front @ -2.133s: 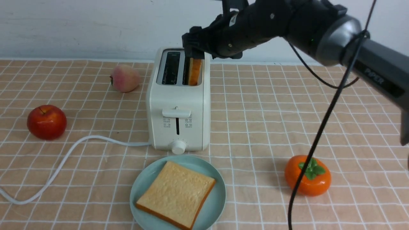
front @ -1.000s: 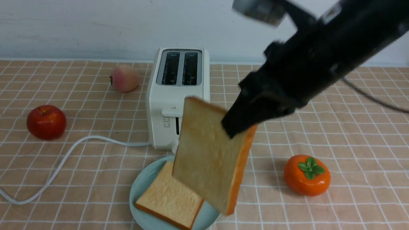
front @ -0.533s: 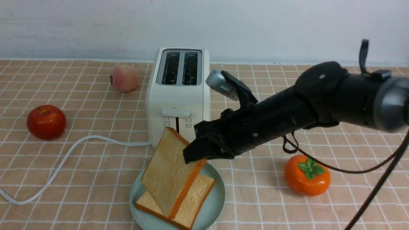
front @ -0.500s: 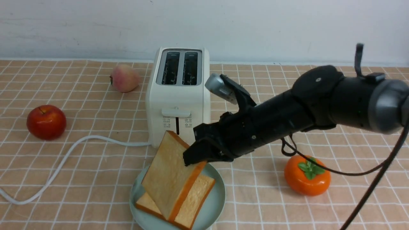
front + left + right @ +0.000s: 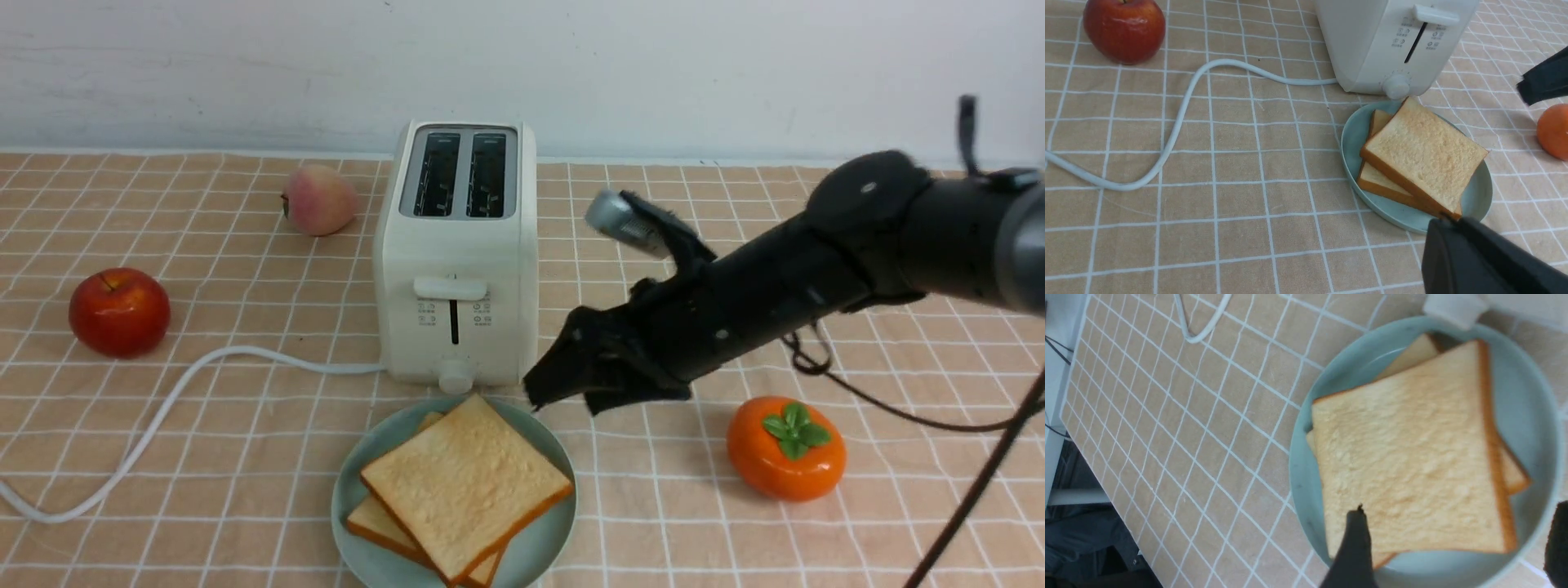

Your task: Take toasted bread from bread machine on light coffee tablecloth place on plate.

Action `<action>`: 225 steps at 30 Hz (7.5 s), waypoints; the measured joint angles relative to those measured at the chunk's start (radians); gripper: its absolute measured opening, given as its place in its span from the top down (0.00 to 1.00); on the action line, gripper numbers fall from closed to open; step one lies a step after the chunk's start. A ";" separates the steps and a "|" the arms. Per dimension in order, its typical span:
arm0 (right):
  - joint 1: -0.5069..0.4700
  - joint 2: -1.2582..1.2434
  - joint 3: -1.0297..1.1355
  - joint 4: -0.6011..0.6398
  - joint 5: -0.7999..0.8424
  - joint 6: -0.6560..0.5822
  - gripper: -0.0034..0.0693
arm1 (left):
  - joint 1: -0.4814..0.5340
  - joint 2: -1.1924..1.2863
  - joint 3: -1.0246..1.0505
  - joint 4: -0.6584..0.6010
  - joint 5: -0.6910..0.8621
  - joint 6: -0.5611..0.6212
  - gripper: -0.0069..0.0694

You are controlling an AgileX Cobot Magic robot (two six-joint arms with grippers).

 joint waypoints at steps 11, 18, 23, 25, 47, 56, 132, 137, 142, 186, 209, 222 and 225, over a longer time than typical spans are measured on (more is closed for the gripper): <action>-0.446 -0.460 0.000 -0.210 0.304 0.086 0.85 | 0.000 0.000 0.000 0.000 -0.135 0.000 0.93; -0.596 -0.863 0.084 -0.306 0.231 0.087 0.97 | 0.000 0.000 0.000 -0.025 -0.278 0.000 0.93; -0.543 -1.088 0.311 -0.251 0.056 0.085 0.97 | 0.000 0.000 0.000 -0.027 -0.309 0.000 0.93; -0.520 -1.114 0.364 -0.234 0.024 0.079 0.97 | 0.000 0.000 0.000 -0.027 -0.314 0.000 0.93; -0.429 -1.335 0.879 -0.152 -0.441 -0.100 0.95 | 0.000 0.000 0.001 -0.027 -0.339 0.000 0.93; -0.429 -1.335 0.879 -0.148 -0.444 -0.101 0.95 | 0.000 0.000 0.001 -0.027 -0.309 0.000 0.93; -0.321 -1.510 0.932 -0.485 -0.550 0.173 0.83 | 0.261 -0.220 0.528 0.064 -0.394 0.023 0.86; -0.321 -1.553 0.980 -0.705 -0.553 0.416 0.83 | 0.261 -0.220 0.528 0.064 -0.394 0.023 0.86; -0.320 -1.581 1.069 -0.854 -0.553 0.607 0.82 | 0.261 -0.220 0.528 0.064 -0.394 0.023 0.84; -0.322 -1.804 1.319 -0.852 -0.509 0.603 0.74 | 0.261 -0.220 0.528 0.065 -0.394 0.023 0.79; -0.322 -1.804 1.319 -0.852 -0.509 0.603 0.70 | 0.261 -0.220 0.528 0.065 -0.394 0.023 0.78; -0.322 -1.804 1.319 -0.852 -0.509 0.603 0.68 | 0.261 -0.220 0.528 0.065 -0.394 0.023 0.77; -0.322 -1.804 1.319 -0.852 -0.509 0.603 0.67 | 0.261 -0.220 0.528 0.065 -0.394 0.023 0.77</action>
